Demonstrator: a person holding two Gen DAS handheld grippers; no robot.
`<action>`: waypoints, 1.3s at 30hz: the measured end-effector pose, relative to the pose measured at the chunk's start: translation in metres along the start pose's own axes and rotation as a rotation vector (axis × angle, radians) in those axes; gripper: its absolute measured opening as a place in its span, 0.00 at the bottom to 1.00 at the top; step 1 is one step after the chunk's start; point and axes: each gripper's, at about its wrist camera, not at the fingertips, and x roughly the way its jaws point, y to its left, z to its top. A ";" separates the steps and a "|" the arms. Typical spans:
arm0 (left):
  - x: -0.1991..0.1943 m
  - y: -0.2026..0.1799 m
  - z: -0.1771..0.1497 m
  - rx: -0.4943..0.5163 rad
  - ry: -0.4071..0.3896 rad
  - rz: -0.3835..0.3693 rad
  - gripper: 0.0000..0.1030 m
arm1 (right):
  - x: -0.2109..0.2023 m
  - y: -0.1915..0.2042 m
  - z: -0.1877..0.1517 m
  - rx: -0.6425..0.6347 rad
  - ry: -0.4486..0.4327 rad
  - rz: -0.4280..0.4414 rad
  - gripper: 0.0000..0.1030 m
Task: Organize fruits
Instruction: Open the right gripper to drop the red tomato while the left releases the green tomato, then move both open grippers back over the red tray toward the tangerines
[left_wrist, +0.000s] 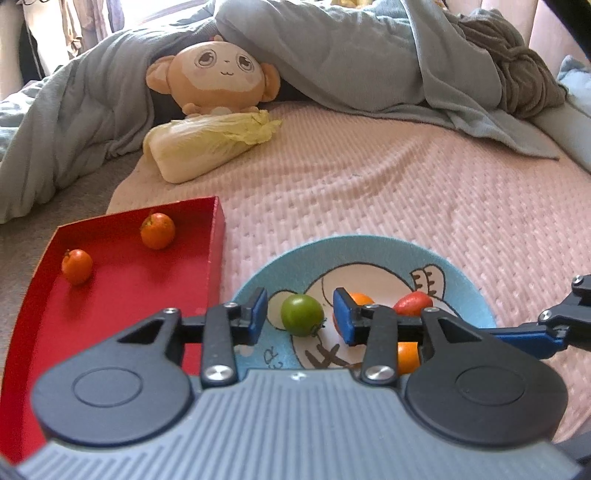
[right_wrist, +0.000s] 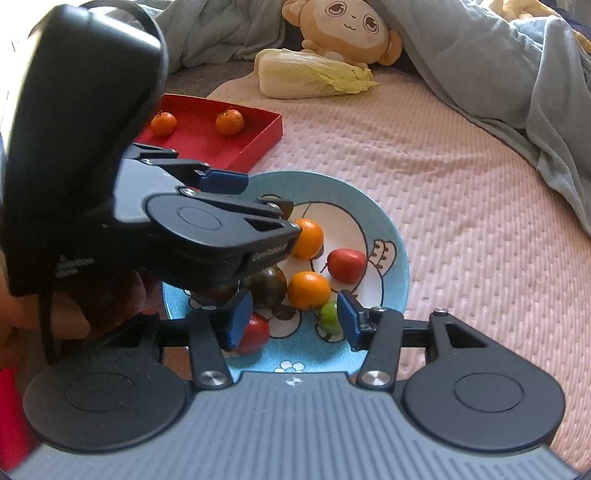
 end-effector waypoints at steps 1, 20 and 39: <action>-0.001 0.002 0.001 -0.007 -0.003 0.000 0.46 | 0.000 0.001 0.001 0.000 -0.001 0.000 0.57; -0.017 0.041 0.005 -0.079 -0.043 0.036 0.52 | 0.007 0.015 0.021 0.003 -0.041 -0.030 0.63; -0.014 0.108 -0.006 -0.168 -0.033 0.126 0.51 | 0.028 0.056 0.059 -0.057 -0.077 0.008 0.64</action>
